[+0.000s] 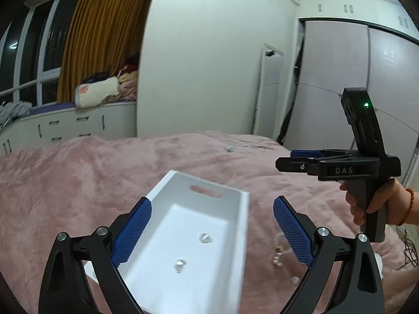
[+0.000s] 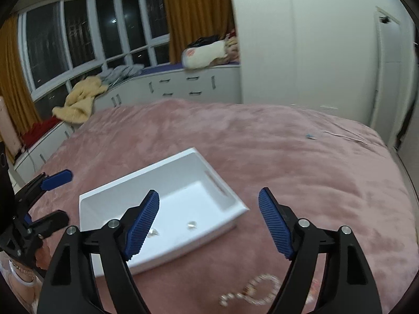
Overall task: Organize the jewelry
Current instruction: 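Grasp the pearl drop earring with the right tool while the left tool grasps the silver brooch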
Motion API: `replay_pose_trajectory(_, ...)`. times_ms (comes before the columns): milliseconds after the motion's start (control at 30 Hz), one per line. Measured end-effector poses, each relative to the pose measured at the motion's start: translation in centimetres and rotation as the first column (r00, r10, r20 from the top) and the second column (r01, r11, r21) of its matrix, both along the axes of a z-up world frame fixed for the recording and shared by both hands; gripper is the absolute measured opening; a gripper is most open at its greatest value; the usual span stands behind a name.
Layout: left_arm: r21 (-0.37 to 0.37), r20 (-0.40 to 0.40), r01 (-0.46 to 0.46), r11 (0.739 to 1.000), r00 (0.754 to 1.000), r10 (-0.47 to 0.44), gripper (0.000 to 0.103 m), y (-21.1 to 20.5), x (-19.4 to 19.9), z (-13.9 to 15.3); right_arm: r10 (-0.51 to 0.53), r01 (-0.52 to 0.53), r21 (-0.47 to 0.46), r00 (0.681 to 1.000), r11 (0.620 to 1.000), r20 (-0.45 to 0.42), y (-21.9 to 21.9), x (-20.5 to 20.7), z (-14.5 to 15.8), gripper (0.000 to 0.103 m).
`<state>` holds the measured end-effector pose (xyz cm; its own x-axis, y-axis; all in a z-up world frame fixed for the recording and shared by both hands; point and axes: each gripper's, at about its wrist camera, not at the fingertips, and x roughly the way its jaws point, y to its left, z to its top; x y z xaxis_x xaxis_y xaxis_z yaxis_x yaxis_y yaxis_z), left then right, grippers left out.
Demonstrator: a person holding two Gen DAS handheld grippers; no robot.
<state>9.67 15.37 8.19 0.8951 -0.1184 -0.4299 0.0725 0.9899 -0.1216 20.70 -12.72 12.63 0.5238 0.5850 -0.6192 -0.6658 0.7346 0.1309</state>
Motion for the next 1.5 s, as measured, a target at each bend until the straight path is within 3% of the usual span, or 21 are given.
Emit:
replay_pose_trajectory(167, 0.025, 0.035, 0.056, 0.998, 0.998, -0.057, 0.100, -3.9, -1.0, 0.8, -0.066, 0.066, 0.011, 0.997, 0.998, 0.031, -4.9, -1.2, 0.7, 0.080)
replay_pose_trajectory(300, -0.045, 0.071, 0.115, 0.992, 0.991, -0.112, 0.100, -6.3, -1.6, -0.2, -0.074, 0.077, -0.044, 0.996, 0.996, 0.058, -7.4, -2.9, -0.8, 0.080)
replay_pose_trajectory(400, -0.062, 0.035, 0.179, 0.982, 0.984, -0.177, 0.100, -8.5, -1.1, -2.1, -0.057, 0.063, -0.104, 0.997, 0.993, 0.057, -9.4, -4.5, -3.4, 0.080)
replay_pose_trajectory(500, -0.019, -0.006, 0.207, 0.978, 0.978, -0.207, 0.100, -11.0, -0.7, -4.1, -0.052, 0.059, -0.155, 0.998, 0.986, 0.047, -10.9, -5.6, -5.6, 0.080)
replay_pose_trajectory(767, 0.044, -0.102, 0.219, 0.975, 0.972, -0.213, 0.100, -15.1, 0.6, -10.1, -0.074, 0.069, -0.234, 0.997, 0.970, -0.011, -15.3, -7.4, -11.7, 0.078)
replay_pose_trajectory(1067, 0.111, -0.260, 0.259, 0.959, 0.940, -0.224, 0.100, -17.7, 3.5, -16.3, -0.049, 0.022, -0.312, 0.996, 0.950, -0.079, -16.0, -8.8, -15.9, 0.072)
replay_pose_trajectory(1200, 0.132, -0.283, 0.279, 0.951, 0.930, -0.233, 0.100, -18.1, 3.6, -17.5, -0.040, 0.000, -0.315, 0.992, 0.949, -0.120, -15.8, -8.8, -16.7, 0.055)
replay_pose_trajectory(1500, 0.142, -0.317, 0.336, 0.931, 0.906, -0.279, 0.097, -18.7, 3.8, -18.8, -0.022, -0.047, -0.389, 0.985, 0.920, -0.170, -14.4, -8.8, -19.1, 0.054)
